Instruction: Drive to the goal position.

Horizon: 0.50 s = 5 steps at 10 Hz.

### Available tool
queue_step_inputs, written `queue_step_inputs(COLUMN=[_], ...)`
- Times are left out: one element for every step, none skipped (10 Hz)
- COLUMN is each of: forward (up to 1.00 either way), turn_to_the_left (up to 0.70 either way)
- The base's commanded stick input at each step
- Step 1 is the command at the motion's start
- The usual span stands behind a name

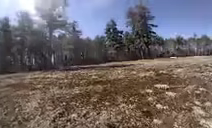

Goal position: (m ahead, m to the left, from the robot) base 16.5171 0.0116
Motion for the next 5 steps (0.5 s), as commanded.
queue_step_inputs(forward=[0.7, 0.7, 0.7, 0.7, 0.7], turn_to_the_left=[0.0, 0.0, 0.0, 0.0, 0.0])
